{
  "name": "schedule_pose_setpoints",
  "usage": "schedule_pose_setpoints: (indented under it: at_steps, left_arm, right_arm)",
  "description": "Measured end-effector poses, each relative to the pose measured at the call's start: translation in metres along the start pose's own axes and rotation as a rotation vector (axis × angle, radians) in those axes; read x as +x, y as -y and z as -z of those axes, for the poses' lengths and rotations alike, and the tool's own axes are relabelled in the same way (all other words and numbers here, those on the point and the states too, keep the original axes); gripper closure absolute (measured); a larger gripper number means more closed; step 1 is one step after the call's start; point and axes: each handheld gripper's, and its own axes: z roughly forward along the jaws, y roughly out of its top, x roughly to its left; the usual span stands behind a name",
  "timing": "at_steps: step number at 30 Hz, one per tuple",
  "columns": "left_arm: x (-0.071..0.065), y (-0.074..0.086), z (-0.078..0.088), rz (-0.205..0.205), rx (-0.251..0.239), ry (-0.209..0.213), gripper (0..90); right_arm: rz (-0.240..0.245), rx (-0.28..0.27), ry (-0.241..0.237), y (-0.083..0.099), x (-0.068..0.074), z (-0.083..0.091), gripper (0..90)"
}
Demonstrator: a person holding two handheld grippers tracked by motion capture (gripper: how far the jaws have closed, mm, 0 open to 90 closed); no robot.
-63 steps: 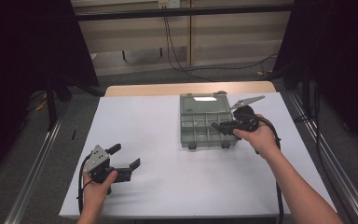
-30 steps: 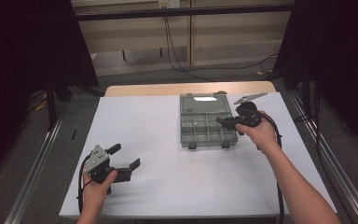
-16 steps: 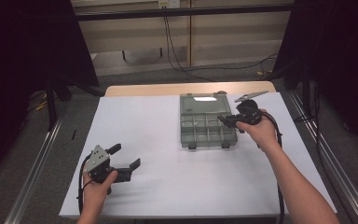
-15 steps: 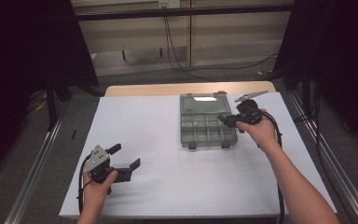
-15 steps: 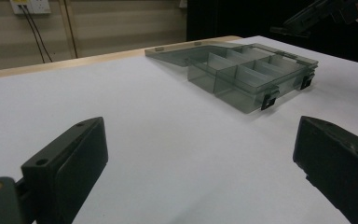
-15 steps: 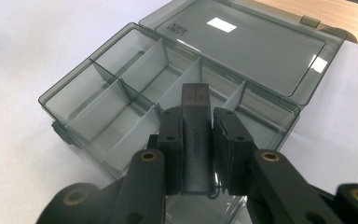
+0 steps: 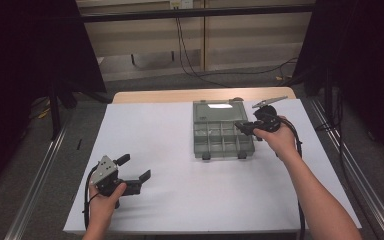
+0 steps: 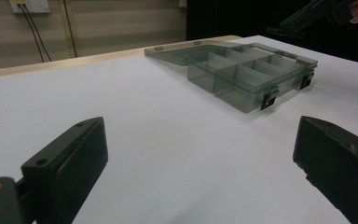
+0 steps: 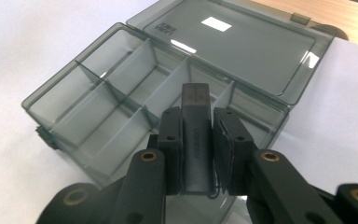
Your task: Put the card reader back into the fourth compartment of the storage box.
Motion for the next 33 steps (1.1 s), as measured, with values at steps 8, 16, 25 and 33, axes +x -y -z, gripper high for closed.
schedule_pose_setpoints:
  at_steps: [8, 16, 25, 33]
  left_arm:
    - [0.0001, 0.0001, -0.0002, 0.002, -0.001, 0.0, 3.3]
    - [0.0007, 0.0002, 0.0, 0.0, 0.0, -0.001, 3.3]
    - [0.0012, 0.0001, 0.0003, -0.001, 0.002, 0.0, 3.2]
    - [0.0014, 0.0002, 0.0003, 0.001, 0.001, 0.0, 3.2]
  right_arm:
    - [-0.007, 0.004, 0.008, -0.001, -0.0031, -0.0026, 74.1]
    - [-0.008, 0.004, 0.021, -0.0031, -0.0054, -0.0041, 74.1]
    - [-0.013, -0.001, 0.035, -0.0067, -0.0071, -0.0054, 74.1]
    - [-0.018, 0.003, 0.039, -0.0087, -0.0086, -0.0081, 74.1]
